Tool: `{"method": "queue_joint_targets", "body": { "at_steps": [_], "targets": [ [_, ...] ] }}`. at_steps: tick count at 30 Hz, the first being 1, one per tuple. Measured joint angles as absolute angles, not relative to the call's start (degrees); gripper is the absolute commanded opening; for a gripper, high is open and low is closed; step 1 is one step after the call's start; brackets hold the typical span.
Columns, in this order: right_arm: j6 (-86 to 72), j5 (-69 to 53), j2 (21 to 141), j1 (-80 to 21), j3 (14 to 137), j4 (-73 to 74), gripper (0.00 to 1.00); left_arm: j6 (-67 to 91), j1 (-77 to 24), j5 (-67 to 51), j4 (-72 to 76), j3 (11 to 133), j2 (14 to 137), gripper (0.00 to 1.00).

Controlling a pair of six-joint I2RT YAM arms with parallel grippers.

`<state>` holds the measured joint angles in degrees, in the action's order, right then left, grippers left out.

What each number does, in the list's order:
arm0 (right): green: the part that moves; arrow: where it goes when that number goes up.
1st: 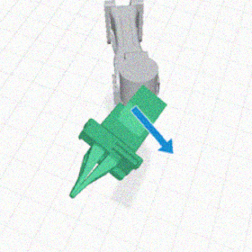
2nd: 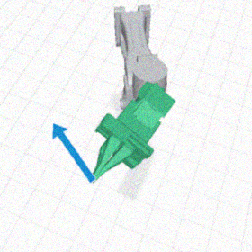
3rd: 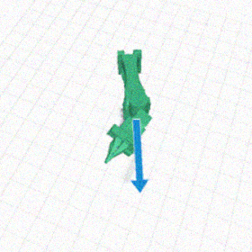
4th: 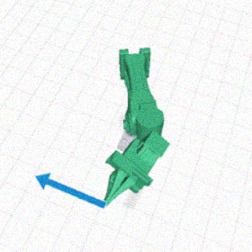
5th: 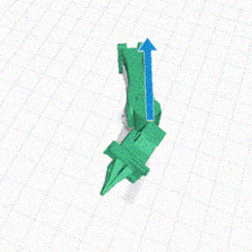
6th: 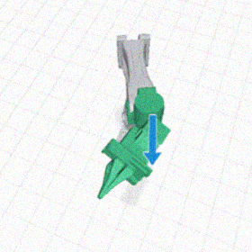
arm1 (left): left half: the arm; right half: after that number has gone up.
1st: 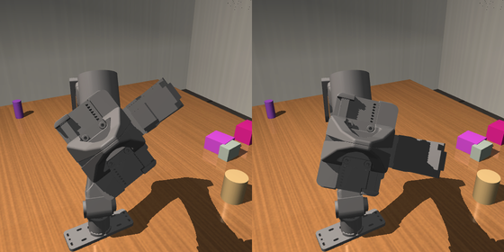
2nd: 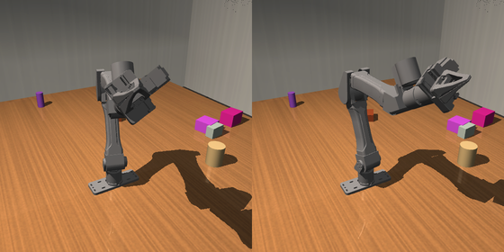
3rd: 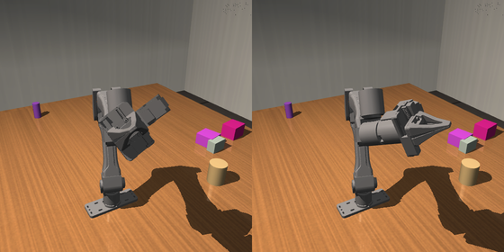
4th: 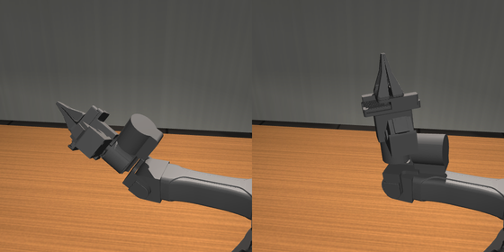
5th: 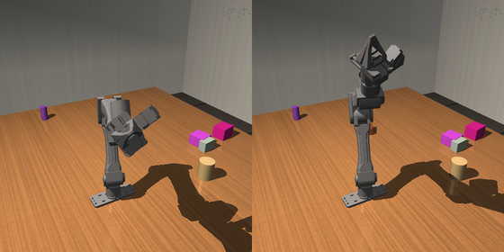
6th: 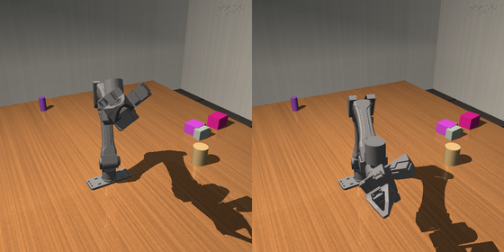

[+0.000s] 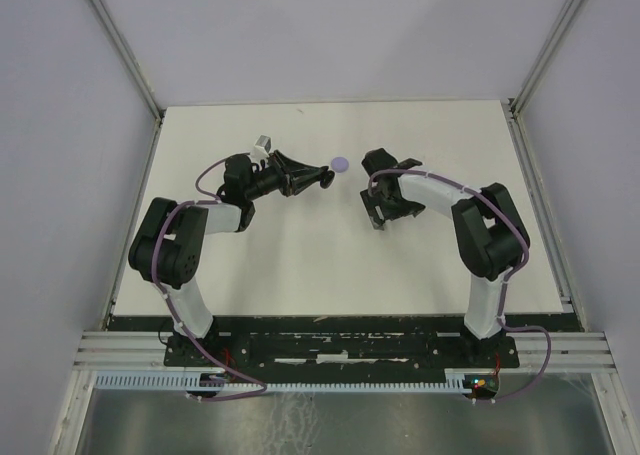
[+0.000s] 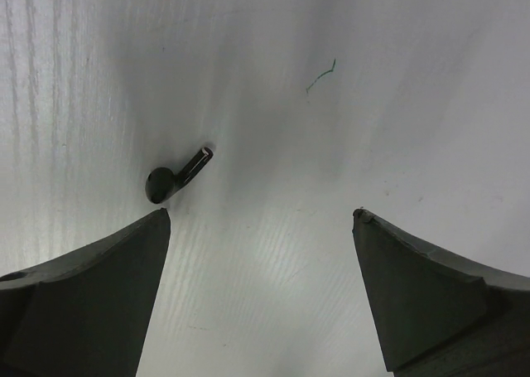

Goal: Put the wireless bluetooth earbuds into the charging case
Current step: Pick up the earbud from the center of the board.

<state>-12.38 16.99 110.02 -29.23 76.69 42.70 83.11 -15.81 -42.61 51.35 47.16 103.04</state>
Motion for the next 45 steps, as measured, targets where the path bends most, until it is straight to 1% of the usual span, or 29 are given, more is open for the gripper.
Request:
{"method": "queue_joint_targets", "body": {
  "at_steps": [17, 39, 40, 45],
  "targets": [
    [-12.3, 17.1, 112.8, -29.0, 79.0, 40.1, 1.00, 83.1, -15.8, -42.6, 51.4, 47.2, 103.0, 0.03],
    [-11.7, 16.7, 116.7, -25.6, 84.2, 37.2, 1.00, 83.1, -15.8, -42.6, 51.2, 47.2, 103.0, 0.03],
    [-11.7, 16.6, 116.7, -25.5, 84.2, 37.1, 0.99, 83.1, -15.8, -42.6, 51.2, 47.2, 103.0, 0.03],
    [-11.5, 15.0, 116.7, -25.2, 84.2, 36.8, 0.91, 83.1, -15.8, -42.6, 51.2, 47.2, 103.0, 0.03]
  ]
}}
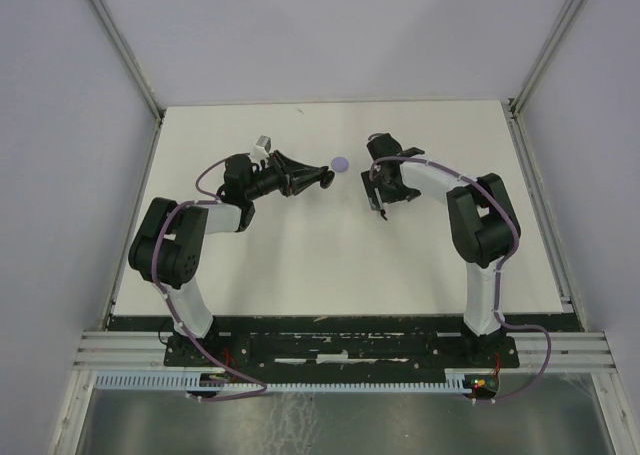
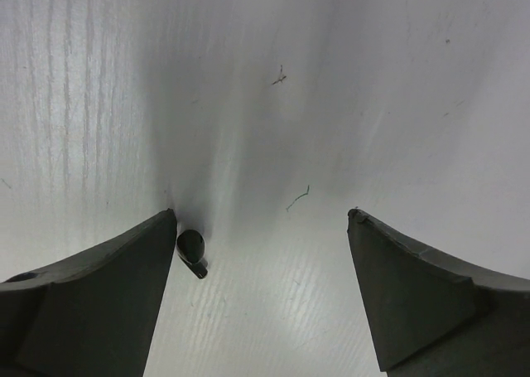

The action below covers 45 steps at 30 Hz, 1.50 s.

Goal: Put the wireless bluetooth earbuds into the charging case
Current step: Pick up the earbud from the center of the board.

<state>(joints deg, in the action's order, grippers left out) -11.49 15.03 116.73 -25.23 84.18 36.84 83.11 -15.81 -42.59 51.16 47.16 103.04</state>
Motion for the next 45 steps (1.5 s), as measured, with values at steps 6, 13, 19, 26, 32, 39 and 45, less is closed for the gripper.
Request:
{"method": "queue_joint_targets", "body": {
  "at_steps": [6, 13, 19, 26, 32, 39, 45],
  "targets": [
    [-10.6, 10.0, 116.6, -24.8, 83.5, 35.6, 0.81, 83.1, -15.7, -42.6, 51.2, 47.2, 103.0, 0.03],
    [-10.2, 5.8, 116.6, -24.8, 82.9, 35.2, 0.68, 83.1, -15.7, -42.6, 51.1, 47.2, 103.0, 0.03],
    [-10.3, 4.4, 115.9, -24.8, 81.6, 34.3, 0.57, 83.1, -15.7, -42.6, 51.1, 47.2, 103.0, 0.03],
    [-10.4, 3.7, 115.3, -25.1, 80.8, 34.3, 0.45, 83.1, -15.7, -42.6, 51.1, 47.2, 103.0, 0.03],
    [-10.5, 3.6, 115.3, -25.1, 80.8, 34.4, 0.38, 83.1, -15.7, -42.6, 51.1, 47.2, 103.0, 0.03],
    [-10.5, 3.6, 115.3, -25.1, 80.8, 34.6, 0.34, 83.1, -15.7, -42.6, 51.1, 47.2, 103.0, 0.03],
    [-10.4, 3.6, 115.3, -25.1, 80.9, 35.2, 0.34, 83.1, -15.7, -42.6, 51.1, 47.2, 103.0, 0.03]
  ]
}}
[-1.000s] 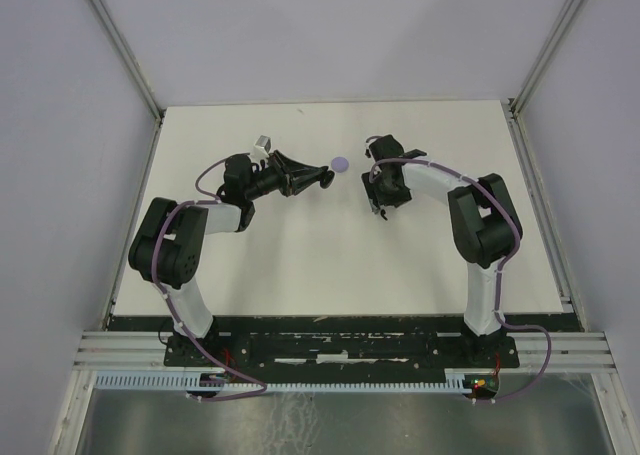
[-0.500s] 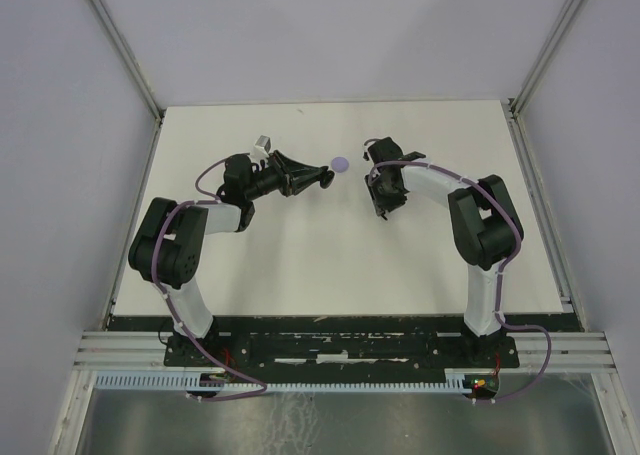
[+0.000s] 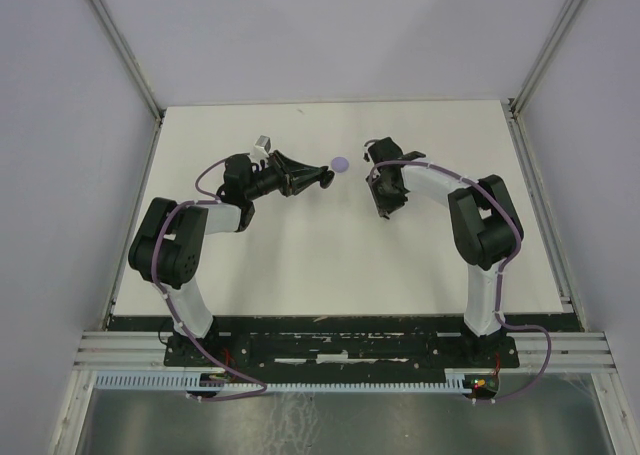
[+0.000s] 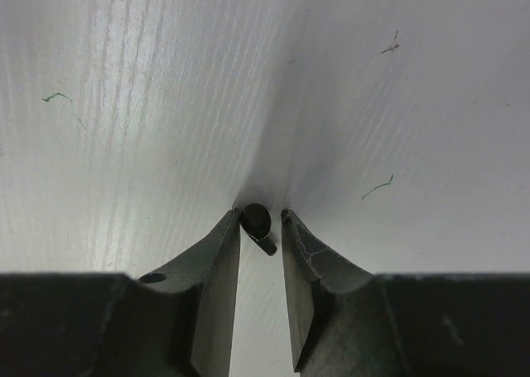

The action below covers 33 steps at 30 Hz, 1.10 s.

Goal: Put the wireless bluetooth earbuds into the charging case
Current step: Pick up the earbud from the center of the board.

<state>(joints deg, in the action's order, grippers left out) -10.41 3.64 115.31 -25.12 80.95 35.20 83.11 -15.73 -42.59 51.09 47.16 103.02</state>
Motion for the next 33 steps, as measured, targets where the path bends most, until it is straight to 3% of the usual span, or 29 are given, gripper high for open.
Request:
{"method": "queue_joint_targets", "body": {
  "at_steps": [33],
  "targets": [
    [-7.6, 2.3, 120.7, -25.1, 89.8, 46.0, 0.33, 83.1, -15.1, -42.6, 51.4, 46.5, 103.0, 0.03]
  ]
}}
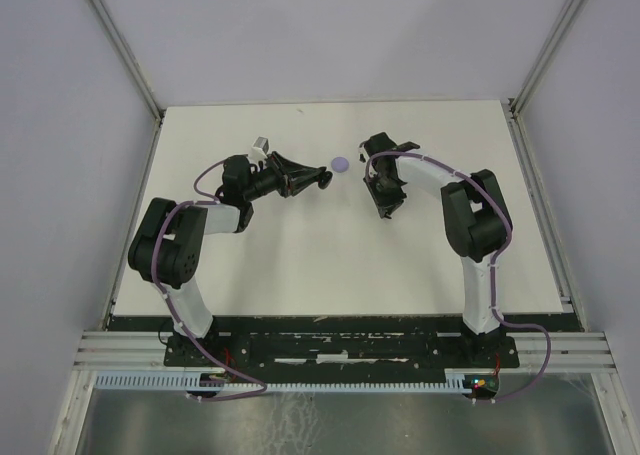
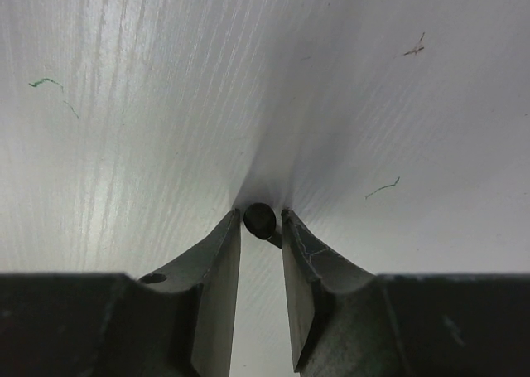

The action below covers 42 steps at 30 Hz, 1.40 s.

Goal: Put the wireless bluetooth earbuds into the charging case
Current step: Pick up the earbud from the center of the board.

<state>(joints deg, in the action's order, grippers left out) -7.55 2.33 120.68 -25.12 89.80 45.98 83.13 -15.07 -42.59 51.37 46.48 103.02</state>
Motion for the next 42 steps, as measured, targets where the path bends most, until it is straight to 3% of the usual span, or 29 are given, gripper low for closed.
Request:
{"method": "queue_joint_targets", "body": {
  "at_steps": [6, 35, 39, 42],
  "targets": [
    [-7.4, 2.1, 120.8, -25.1, 90.0, 46.1, 0.29, 83.1, -15.1, -42.6, 51.4, 46.5, 103.0, 0.03],
    [-7.2, 2.4, 122.1, -25.1, 91.9, 47.3, 0.33, 83.1, -15.1, -42.6, 51.4, 46.5, 103.0, 0.03],
    [-7.2, 2.4, 122.3, -25.1, 92.2, 47.4, 0.30, 83.1, -15.0, -42.6, 51.4, 46.5, 103.0, 0.03],
    [-7.2, 2.4, 122.4, -25.1, 92.5, 47.3, 0.21, 83.1, -14.9, -42.6, 51.4, 46.5, 103.0, 0.03]
  ]
}}
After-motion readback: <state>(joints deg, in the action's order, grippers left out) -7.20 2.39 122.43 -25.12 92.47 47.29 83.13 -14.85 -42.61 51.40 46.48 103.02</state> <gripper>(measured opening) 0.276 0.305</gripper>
